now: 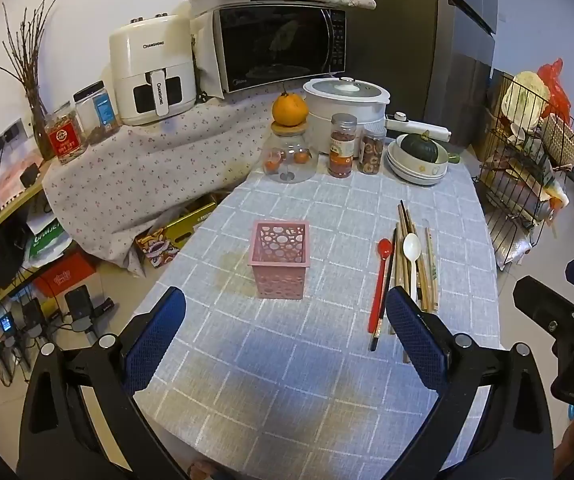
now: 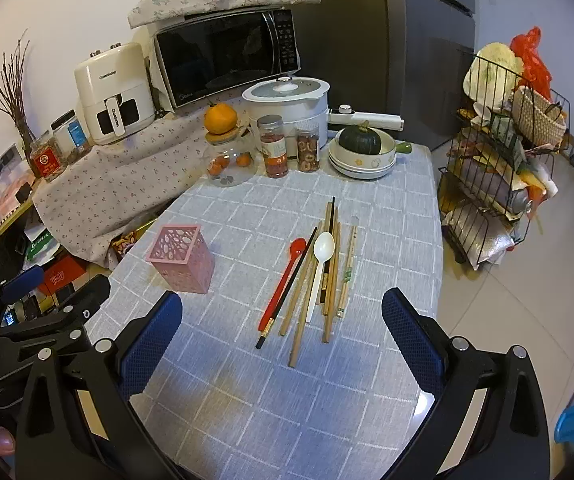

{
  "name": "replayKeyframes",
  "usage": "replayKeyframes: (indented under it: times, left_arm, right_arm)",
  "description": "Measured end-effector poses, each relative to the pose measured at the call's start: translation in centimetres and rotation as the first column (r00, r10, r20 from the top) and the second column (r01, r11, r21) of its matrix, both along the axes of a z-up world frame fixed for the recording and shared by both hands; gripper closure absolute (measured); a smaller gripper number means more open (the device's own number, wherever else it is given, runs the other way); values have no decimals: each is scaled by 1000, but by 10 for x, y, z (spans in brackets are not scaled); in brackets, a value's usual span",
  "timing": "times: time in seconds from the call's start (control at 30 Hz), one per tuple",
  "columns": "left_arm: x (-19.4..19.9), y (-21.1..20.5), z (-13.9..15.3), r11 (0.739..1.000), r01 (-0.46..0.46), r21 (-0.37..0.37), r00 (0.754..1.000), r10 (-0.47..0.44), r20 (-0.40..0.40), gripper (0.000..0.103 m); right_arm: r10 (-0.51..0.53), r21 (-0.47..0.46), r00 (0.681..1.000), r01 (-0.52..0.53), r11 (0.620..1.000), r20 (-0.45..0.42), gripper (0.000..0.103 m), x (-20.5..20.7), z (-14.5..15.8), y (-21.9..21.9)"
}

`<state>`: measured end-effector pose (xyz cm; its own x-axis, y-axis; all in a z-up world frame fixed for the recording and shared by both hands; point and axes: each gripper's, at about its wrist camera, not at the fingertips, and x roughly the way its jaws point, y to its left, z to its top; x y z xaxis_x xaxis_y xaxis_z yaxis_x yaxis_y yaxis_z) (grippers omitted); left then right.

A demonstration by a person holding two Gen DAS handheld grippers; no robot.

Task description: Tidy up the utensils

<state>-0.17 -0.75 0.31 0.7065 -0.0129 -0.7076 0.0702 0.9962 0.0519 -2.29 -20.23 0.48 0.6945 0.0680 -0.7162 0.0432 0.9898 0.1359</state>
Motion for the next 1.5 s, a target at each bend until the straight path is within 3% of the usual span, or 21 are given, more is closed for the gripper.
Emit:
replayKeyframes:
  times: [1.5]
  left_arm:
    - [2,1,-5,1000,5,-11,1000,-5,-7,7]
  right_arm:
    - [1,-4,1000,-1,1000,-19,6,3,-6,3]
